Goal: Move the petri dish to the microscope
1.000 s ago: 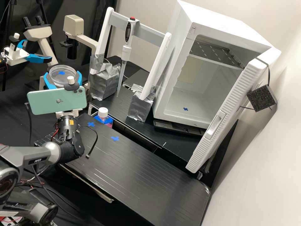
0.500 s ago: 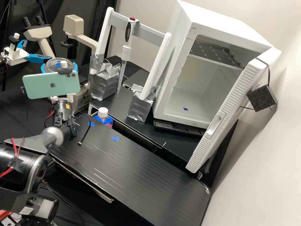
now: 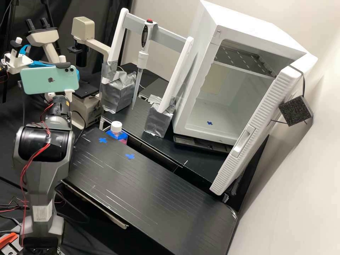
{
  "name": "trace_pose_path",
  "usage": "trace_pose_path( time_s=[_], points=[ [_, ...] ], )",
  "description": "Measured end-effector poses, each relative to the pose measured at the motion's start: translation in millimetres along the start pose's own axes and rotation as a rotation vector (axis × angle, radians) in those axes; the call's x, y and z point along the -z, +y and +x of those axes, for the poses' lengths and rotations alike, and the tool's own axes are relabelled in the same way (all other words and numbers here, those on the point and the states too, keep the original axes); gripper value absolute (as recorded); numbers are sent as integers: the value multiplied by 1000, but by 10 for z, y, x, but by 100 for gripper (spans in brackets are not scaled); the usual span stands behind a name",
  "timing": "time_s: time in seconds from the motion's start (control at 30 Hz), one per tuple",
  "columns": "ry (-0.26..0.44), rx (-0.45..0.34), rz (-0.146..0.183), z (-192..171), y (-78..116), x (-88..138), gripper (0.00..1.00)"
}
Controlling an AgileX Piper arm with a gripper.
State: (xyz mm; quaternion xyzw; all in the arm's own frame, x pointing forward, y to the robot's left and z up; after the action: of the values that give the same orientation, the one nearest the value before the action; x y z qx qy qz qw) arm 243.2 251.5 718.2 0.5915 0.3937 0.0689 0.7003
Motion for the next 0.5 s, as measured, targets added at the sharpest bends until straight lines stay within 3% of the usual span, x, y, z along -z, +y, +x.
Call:
trace_pose_path(
  time_s=[0.5],
  points=[
    [-145,60,16,675,-102,-207,0]
  ],
)
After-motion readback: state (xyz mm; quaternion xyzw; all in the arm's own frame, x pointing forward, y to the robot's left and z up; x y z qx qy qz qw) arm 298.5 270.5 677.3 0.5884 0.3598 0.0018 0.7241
